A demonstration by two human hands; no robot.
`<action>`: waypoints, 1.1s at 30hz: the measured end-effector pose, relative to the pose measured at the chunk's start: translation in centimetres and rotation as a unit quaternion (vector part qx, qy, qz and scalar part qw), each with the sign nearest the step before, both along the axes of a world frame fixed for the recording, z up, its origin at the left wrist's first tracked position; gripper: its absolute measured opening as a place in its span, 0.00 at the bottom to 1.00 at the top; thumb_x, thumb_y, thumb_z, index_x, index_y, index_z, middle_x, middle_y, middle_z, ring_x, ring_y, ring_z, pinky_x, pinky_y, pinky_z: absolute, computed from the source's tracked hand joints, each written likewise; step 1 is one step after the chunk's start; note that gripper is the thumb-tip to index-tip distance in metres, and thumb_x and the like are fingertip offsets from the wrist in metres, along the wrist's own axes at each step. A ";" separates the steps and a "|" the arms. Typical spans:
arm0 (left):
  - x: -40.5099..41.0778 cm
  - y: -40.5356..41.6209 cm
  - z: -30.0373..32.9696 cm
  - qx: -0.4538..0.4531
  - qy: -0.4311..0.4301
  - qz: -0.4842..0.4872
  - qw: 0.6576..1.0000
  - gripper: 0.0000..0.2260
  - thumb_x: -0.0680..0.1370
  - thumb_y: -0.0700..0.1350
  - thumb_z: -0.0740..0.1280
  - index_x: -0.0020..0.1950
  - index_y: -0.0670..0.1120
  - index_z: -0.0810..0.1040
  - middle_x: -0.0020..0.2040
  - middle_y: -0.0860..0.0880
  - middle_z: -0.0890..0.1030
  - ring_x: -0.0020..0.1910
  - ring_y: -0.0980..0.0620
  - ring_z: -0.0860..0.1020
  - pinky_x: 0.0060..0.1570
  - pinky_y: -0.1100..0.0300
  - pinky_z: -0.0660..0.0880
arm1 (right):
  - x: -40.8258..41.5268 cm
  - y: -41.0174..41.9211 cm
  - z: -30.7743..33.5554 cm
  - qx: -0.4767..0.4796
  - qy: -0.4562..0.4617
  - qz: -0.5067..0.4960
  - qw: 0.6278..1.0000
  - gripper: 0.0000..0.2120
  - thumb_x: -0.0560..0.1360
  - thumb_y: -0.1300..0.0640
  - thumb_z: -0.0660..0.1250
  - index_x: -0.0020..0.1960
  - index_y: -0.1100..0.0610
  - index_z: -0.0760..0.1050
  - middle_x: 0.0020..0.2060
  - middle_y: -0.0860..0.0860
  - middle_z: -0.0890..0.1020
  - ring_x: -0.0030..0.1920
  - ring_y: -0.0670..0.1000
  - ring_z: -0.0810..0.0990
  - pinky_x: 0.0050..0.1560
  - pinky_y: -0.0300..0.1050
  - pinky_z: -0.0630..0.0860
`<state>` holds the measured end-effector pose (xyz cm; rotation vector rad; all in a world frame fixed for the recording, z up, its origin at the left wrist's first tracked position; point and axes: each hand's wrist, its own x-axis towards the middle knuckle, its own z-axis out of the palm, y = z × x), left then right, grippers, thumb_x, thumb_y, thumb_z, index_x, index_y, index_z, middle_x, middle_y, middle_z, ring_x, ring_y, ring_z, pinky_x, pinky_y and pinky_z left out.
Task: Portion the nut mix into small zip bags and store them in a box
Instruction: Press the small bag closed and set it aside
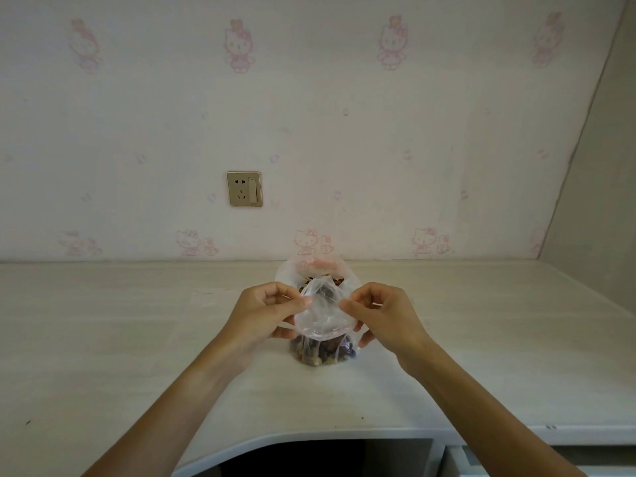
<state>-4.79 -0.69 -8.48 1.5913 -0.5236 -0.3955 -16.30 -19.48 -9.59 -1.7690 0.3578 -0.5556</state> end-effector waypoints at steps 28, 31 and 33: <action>0.1 -0.8 2.1 0.066 -0.142 0.021 0.987 0.04 0.73 0.42 0.80 0.41 0.48 0.88 0.35 0.48 0.84 0.31 0.53 0.82 0.31 0.58 0.81 | 0.2 0.4 1.8 -0.163 -0.021 -0.030 0.986 0.07 0.78 0.61 0.71 0.46 0.50 0.80 0.27 0.50 0.78 0.28 0.57 0.81 0.28 0.51 0.81; 0.3 -1.0 2.3 0.123 -0.313 0.073 0.939 0.11 0.71 0.34 0.76 0.37 0.51 0.85 0.30 0.54 0.80 0.27 0.59 0.77 0.32 0.64 0.78 | 0.4 0.4 1.8 -0.314 -0.013 -0.078 0.946 0.10 0.78 0.63 0.67 0.49 0.47 0.74 0.28 0.49 0.78 0.30 0.54 0.79 0.32 0.51 0.79; 0.0 -1.0 2.6 0.163 -0.417 0.081 0.890 0.13 0.69 0.32 0.72 0.36 0.52 0.81 0.29 0.55 0.77 0.31 0.59 0.75 0.32 0.70 0.70 | 0.4 0.6 1.8 -0.401 -0.013 -0.090 0.912 0.08 0.78 0.62 0.65 0.50 0.48 0.73 0.28 0.46 0.77 0.29 0.51 0.78 0.29 0.48 0.75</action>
